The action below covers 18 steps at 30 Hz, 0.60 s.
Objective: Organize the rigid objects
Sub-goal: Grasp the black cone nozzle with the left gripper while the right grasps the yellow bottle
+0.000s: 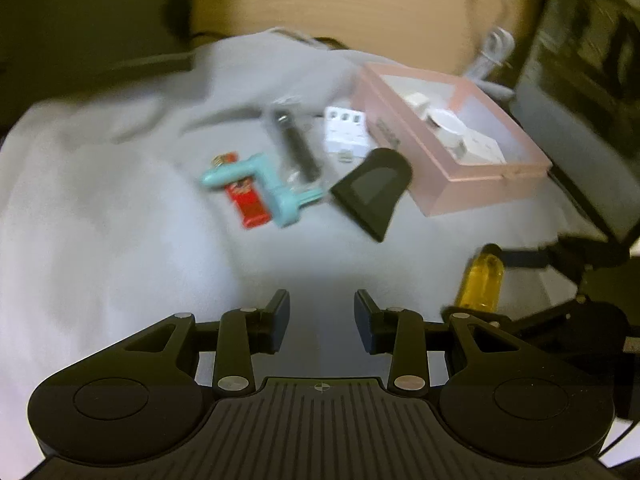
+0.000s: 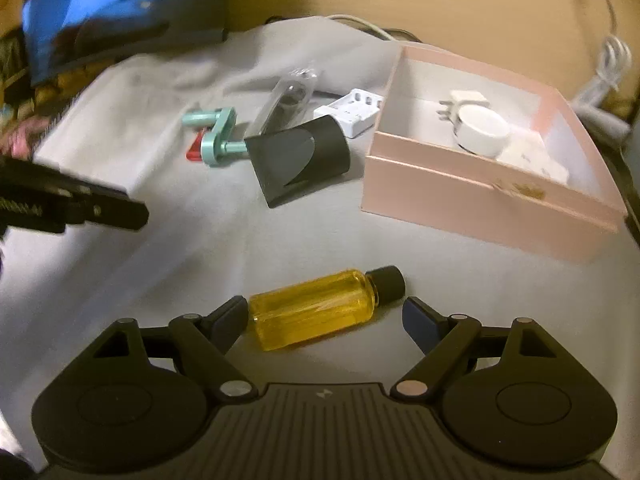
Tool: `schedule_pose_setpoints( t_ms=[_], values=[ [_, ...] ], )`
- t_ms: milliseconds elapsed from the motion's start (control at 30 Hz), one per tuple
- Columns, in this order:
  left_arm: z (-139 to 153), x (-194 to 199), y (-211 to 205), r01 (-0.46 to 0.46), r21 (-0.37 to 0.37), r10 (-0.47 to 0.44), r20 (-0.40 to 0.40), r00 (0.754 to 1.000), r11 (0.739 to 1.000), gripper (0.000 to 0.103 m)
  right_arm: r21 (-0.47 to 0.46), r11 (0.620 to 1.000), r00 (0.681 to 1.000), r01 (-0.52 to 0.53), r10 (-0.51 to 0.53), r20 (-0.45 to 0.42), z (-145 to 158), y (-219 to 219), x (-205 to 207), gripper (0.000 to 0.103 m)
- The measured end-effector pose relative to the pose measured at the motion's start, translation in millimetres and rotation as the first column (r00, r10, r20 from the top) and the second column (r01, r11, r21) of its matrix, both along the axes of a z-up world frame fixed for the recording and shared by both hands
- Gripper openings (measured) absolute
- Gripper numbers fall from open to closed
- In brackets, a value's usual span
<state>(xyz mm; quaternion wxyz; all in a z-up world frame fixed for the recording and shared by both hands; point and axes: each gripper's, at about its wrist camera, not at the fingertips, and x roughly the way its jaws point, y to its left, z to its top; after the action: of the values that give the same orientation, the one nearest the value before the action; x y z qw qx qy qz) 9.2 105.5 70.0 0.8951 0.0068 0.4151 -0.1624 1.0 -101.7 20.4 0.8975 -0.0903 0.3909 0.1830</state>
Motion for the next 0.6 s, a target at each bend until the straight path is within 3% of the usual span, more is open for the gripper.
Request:
schedule_pose_setpoints(
  t_ms=[200, 300, 433, 533, 600],
  values=[
    [25.3, 34.3, -33.5, 0.095, 0.043, -0.1, 0.123, 0.987, 0.995, 0.039, 0.013, 1.0, 1.0, 0.001, -0.001, 0.02, 8.4, -13.9, -2.3, 0.081],
    [26.7, 59.7, -53.7, 0.121, 0.112, -0.137, 0.151, 0.979, 0.986, 0.039, 0.003, 0.998, 0.998, 0.059, -0.059, 0.019, 8.6, -31.6, -8.4, 0.081],
    [14.5, 90.9, -71.3, 0.172, 0.15, -0.186, 0.088, 0.979, 0.974, 0.039, -0.023, 0.987, 0.987, 0.159, -0.159, 0.006, 1.6, -63.4, -13.0, 0.081],
    [5.6, 105.6, -77.3, 0.206, 0.123, -0.211, 0.031, 0.977, 0.971, 0.052, -0.002, 0.977, 0.977, 0.215, -0.215, -0.004, 1.7, -81.3, -15.8, 0.081],
    [-0.3, 111.1, -84.1, 0.233, 0.119, -0.232, -0.018, 0.972, 0.965, 0.051, 0.003, 0.973, 0.973, 0.231, -0.231, -0.005, 1.0, -87.8, -17.9, 0.081]
  ],
)
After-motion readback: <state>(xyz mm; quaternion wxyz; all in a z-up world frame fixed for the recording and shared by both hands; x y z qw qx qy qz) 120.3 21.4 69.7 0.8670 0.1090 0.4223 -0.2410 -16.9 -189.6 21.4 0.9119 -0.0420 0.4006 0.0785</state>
